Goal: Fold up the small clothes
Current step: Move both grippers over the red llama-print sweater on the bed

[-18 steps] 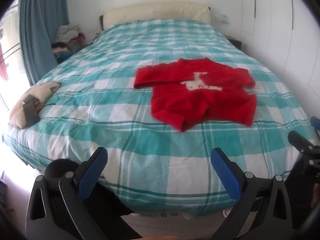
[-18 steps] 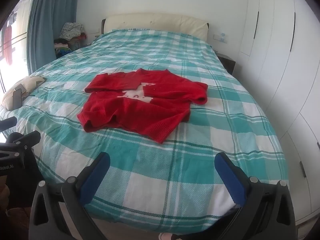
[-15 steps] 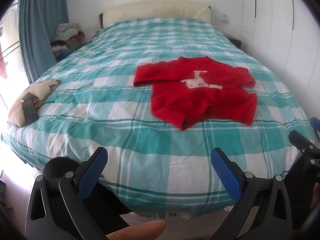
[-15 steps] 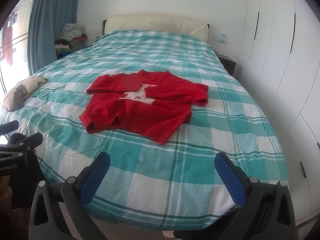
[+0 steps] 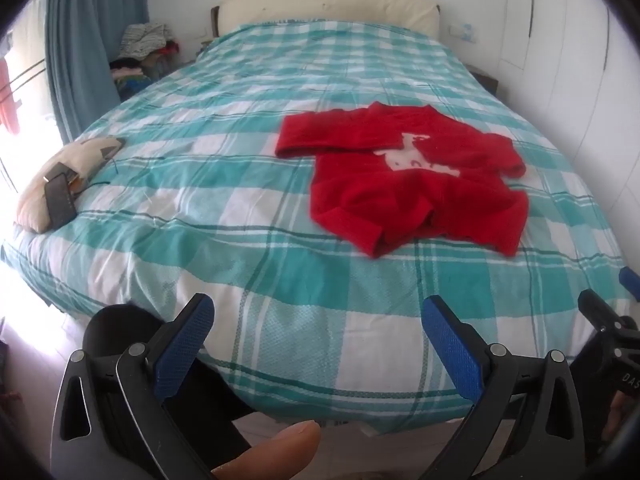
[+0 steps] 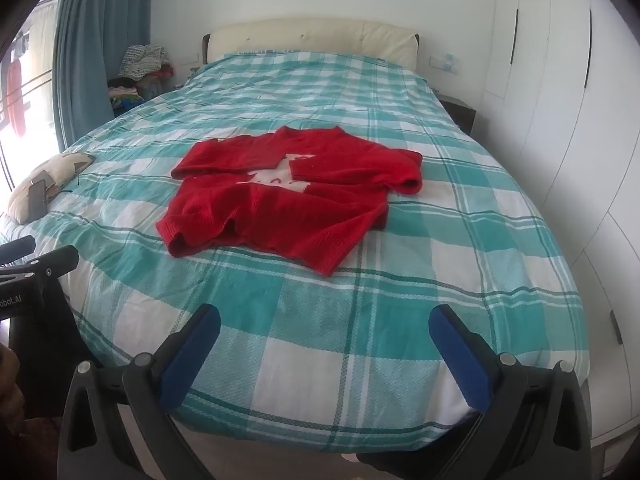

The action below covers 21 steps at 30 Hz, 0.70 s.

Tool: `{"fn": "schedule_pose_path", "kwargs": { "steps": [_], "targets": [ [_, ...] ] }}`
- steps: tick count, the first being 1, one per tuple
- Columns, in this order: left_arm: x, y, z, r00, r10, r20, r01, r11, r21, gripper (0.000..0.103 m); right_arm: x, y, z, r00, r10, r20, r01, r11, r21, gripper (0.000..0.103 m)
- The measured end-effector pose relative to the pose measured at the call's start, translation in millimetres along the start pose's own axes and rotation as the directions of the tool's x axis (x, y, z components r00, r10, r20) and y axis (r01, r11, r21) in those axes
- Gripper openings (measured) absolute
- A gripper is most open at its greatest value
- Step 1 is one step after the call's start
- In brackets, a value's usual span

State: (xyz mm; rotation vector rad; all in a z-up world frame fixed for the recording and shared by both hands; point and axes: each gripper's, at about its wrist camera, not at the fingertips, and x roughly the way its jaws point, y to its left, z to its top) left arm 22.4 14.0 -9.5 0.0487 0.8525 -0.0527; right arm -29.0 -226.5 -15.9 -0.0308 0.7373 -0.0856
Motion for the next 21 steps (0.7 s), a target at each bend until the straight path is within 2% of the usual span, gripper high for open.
{"fn": "schedule_pose_path", "kwargs": {
  "steps": [5,11,21],
  "targets": [
    [11.9,-2.9,-1.8,0.999,0.000,-0.039,0.000,1.000,0.004,0.103,4.9,-0.4,-0.3,1.000,0.005,-0.008,-0.005,1.000,0.001,0.103],
    [13.5,-11.0,-1.0,1.000,0.017,-0.018,-0.016,0.999,0.048,0.103,8.7,-3.3,-3.1,1.000,-0.002,-0.019,0.002,1.000,0.010,0.103],
    [22.5,-18.2,-0.5,0.999,0.031,-0.040,-0.028,0.997,0.072,0.103,17.8,-5.6,-3.3,0.999,-0.018,-0.049,0.020,0.999,0.029,0.103]
  ]
}}
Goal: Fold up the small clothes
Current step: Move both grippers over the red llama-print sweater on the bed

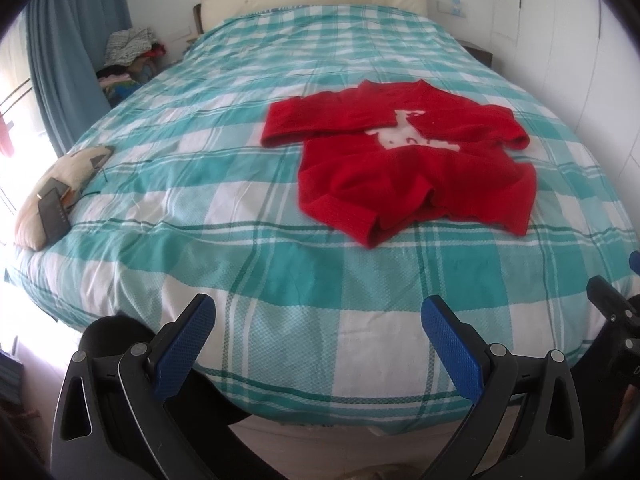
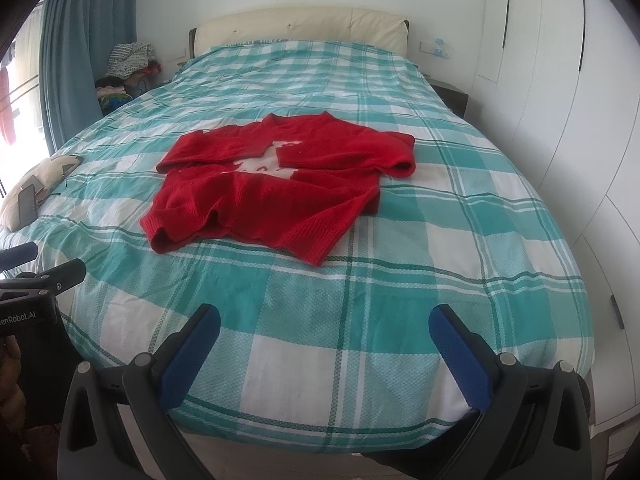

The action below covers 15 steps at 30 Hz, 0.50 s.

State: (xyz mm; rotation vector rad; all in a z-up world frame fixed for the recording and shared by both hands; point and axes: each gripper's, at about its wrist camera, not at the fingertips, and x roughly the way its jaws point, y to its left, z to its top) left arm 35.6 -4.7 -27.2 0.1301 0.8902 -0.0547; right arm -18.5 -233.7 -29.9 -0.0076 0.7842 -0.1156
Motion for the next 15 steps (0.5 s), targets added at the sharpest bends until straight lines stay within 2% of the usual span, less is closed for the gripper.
{"fn": "schedule_pose_path", "kwargs": {
  "steps": [6,15],
  "targets": [
    [4.9,2.2,-0.9,1.000,0.009,-0.019,-0.009,1.000,-0.010,0.103,3.4,2.9,0.7,1.000,0.022,-0.005,-0.022,1.000,-0.007,0.103],
    [-0.1,1.5,1.6,1.000,0.016,0.005,-0.016,1.000,-0.005,0.103,6.5,-0.6,3.2,1.000,0.015,-0.002,-0.015,1.000,-0.001,0.103]
  ]
}}
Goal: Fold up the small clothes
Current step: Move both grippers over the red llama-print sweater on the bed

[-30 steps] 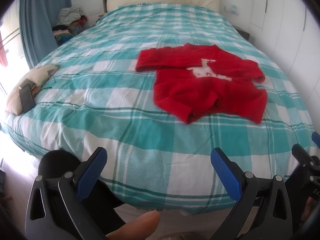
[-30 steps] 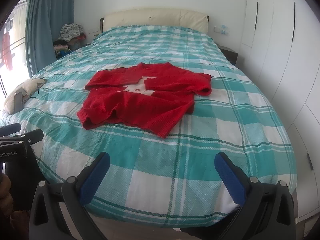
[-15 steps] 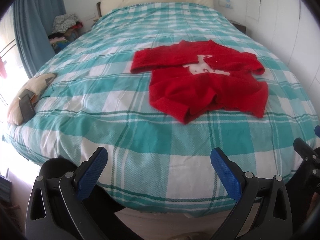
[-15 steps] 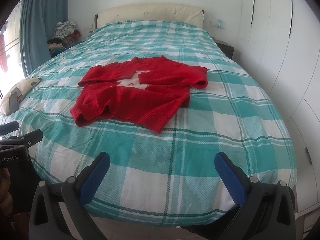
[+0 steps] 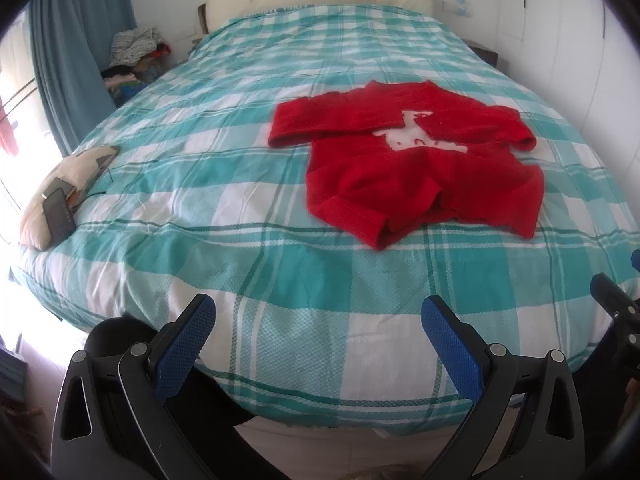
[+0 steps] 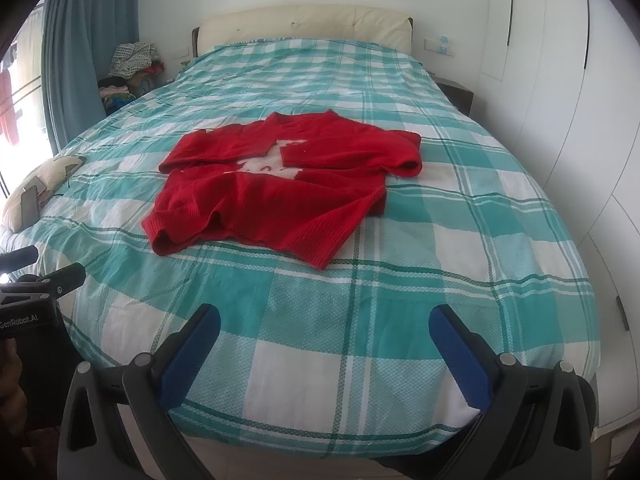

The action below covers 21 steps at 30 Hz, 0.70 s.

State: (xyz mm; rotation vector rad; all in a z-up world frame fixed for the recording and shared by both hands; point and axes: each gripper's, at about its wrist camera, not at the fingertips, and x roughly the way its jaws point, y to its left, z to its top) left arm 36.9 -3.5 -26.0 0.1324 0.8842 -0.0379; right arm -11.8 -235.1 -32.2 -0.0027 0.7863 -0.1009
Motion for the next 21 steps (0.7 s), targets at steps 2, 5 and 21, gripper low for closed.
{"fn": "schedule_pose_path", "kwargs": {
  "steps": [2,5,21],
  "targets": [
    [0.0,-0.6,0.8,1.000,-0.001,0.000,0.001,1.000,0.000,0.103,0.7,0.2,-0.3,1.000,-0.011,-0.005,0.011,1.000,-0.008,0.103],
    [-0.1,-0.8,1.1,1.000,0.000,0.000,0.000,1.000,0.000,0.103,1.6,0.5,-1.8,1.000,-0.009,-0.012,0.009,1.000,-0.010,0.103],
    [-3.5,-6.9,1.5,0.999,-0.045,0.015,0.044,0.999,0.023,0.103,-0.6,4.7,-2.9,1.000,0.000,-0.007,0.000,1.000,-0.015,0.103]
  ]
}}
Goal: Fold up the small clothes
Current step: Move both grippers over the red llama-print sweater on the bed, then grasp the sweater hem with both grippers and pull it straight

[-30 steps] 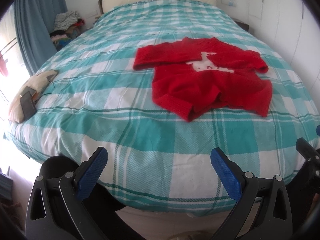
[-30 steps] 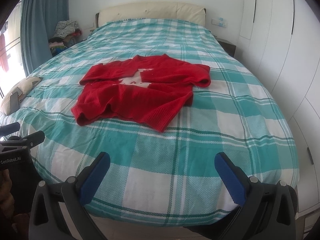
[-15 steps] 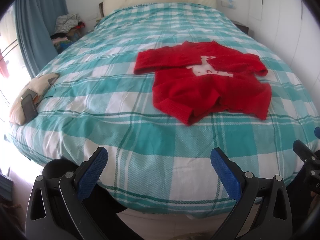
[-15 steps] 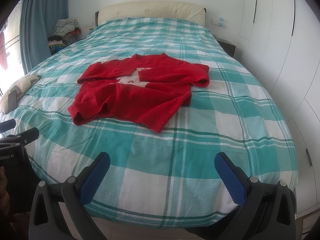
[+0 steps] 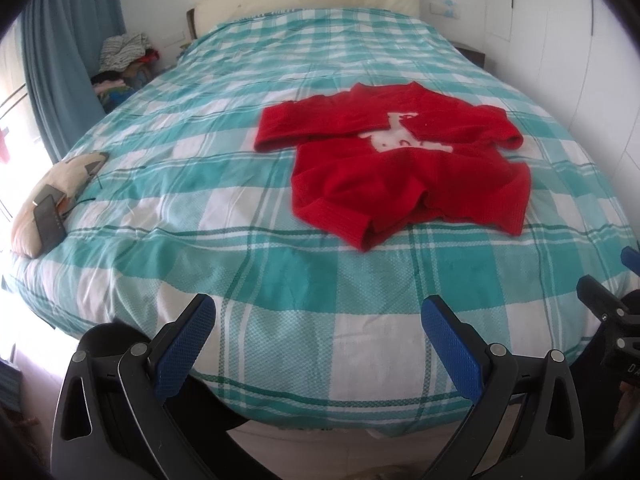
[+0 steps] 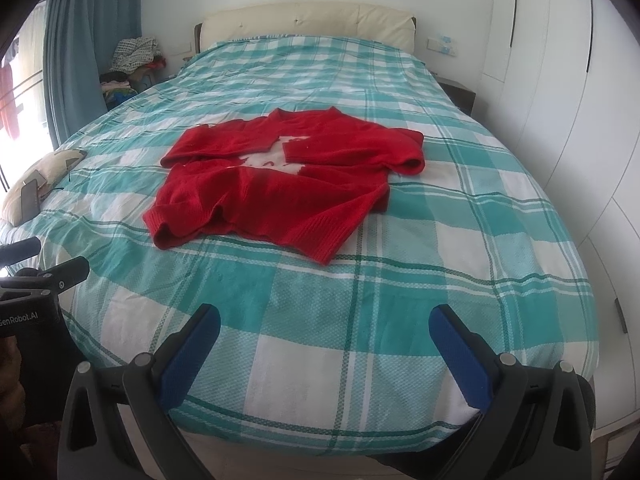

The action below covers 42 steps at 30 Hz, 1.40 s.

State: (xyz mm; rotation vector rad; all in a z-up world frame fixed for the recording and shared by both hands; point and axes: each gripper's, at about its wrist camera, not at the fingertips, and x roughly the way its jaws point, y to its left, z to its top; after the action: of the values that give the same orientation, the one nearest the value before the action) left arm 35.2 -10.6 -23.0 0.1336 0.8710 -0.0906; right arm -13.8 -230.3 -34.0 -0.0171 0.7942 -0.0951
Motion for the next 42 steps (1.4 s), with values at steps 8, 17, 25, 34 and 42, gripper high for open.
{"fn": "schedule_pose_path", "kwargs": {
  "steps": [8,17,25,34,42],
  "targets": [
    [-1.0,-3.7,-3.0,0.997,-0.074,0.005,0.074,0.997,0.015,0.103,-2.3,1.9,0.0,1.000,0.023,0.012,-0.023,0.999,0.022,0.103],
    [0.5,3.5,-5.7,0.985,-0.173,0.003,0.173,0.984,-0.038,0.103,-3.7,-2.2,5.9,0.995,0.096,0.028,-0.098,0.991,0.090,0.103],
    [29.1,32.0,-3.0,0.984,-0.177,-0.028,0.172,0.978,-0.114,0.103,6.9,-12.8,3.5,0.999,0.043,-0.014,-0.042,0.997,0.061,0.103],
    [137.3,34.9,35.9,0.925,-0.361,-0.123,0.312,0.902,-0.300,0.101,80.1,-48.5,16.0,0.986,0.165,0.016,-0.166,0.981,0.096,0.103],
    [164.7,39.7,51.8,0.864,-0.490,-0.116,0.416,0.824,-0.385,0.004,169.3,-63.4,38.2,0.898,0.439,-0.028,-0.413,0.863,0.290,0.049]
  ]
}}
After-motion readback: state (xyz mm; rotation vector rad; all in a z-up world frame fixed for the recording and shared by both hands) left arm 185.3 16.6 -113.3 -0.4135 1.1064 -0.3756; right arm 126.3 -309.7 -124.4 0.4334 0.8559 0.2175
